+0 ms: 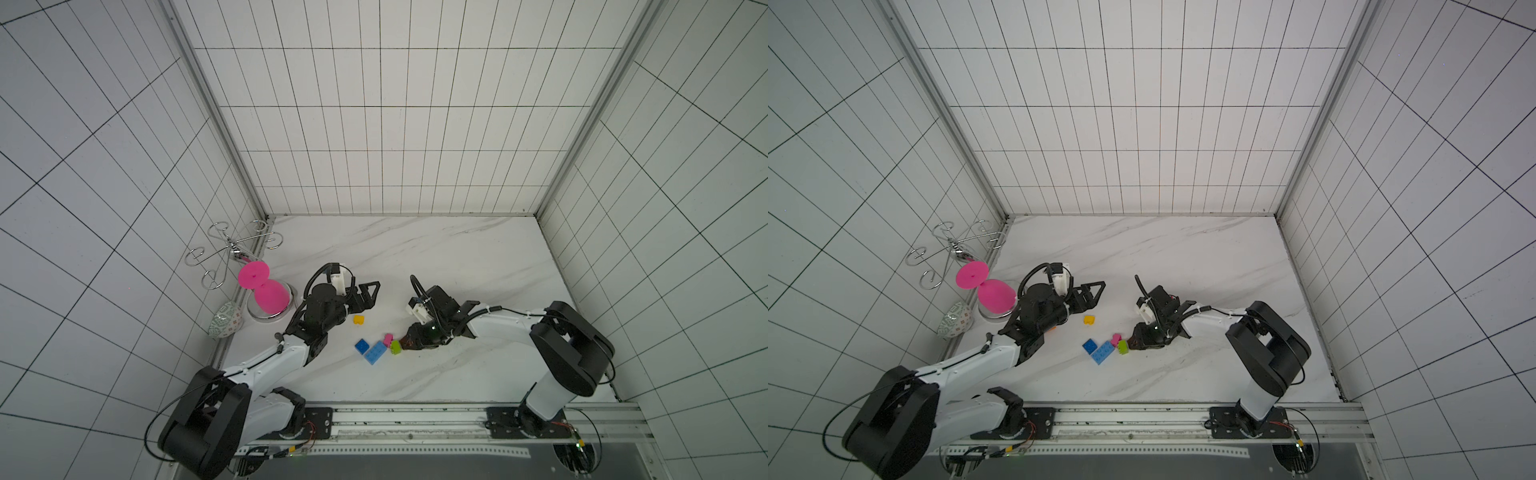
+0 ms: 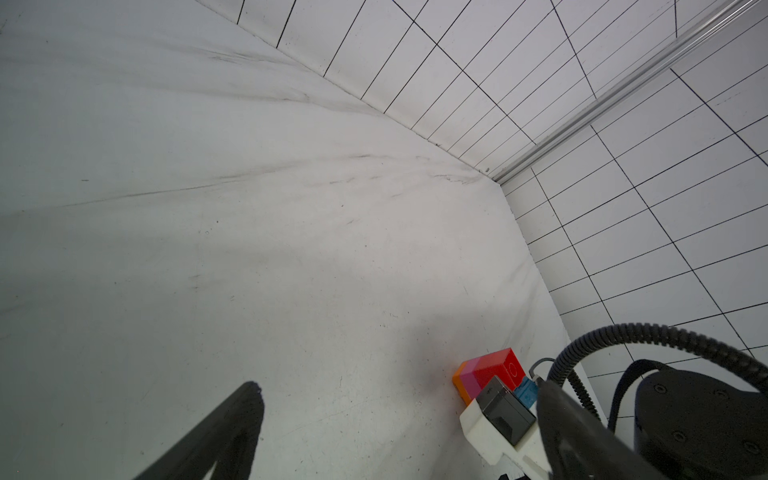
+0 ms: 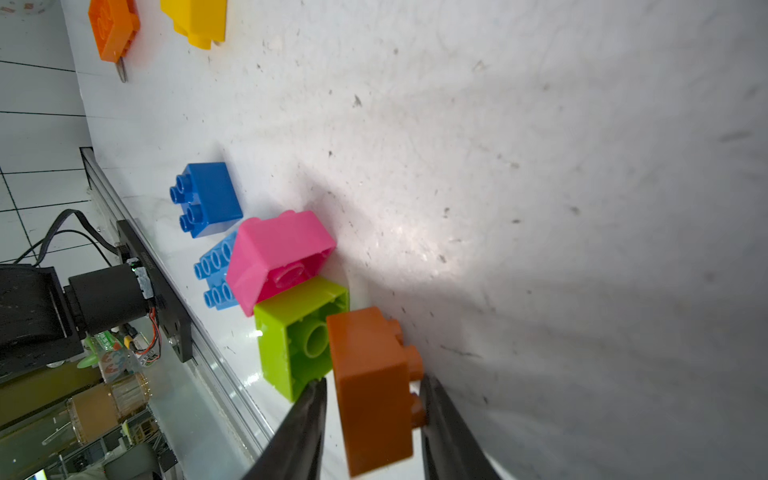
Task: Assemble the letter p with lego
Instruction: Adjust the lego brick at the center of the board.
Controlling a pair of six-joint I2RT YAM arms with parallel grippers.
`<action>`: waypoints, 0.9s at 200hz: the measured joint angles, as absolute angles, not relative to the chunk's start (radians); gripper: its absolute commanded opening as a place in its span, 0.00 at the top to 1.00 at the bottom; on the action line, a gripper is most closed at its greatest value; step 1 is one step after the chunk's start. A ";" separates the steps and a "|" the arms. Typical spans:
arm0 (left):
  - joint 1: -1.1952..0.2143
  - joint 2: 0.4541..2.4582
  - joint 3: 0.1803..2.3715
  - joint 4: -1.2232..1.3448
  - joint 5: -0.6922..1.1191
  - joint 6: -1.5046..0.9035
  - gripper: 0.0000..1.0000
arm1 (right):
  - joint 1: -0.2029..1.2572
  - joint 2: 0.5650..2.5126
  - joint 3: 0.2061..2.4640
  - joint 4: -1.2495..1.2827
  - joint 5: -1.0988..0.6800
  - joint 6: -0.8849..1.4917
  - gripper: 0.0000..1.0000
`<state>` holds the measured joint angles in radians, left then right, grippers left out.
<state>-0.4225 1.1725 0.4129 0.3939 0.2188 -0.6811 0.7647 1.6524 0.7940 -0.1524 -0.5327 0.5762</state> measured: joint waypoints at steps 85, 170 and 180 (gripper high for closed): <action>-0.422 1.179 0.408 0.412 0.233 -0.681 0.03 | 0.751 1.542 0.756 -0.249 -0.418 0.558 0.40; -0.422 1.183 0.407 0.438 0.253 -0.681 0.03 | 0.944 1.536 0.920 -0.460 -0.080 0.435 0.25; -0.422 1.183 0.407 0.438 0.253 -0.681 0.03 | 0.953 1.558 0.945 -0.470 -0.056 0.416 0.24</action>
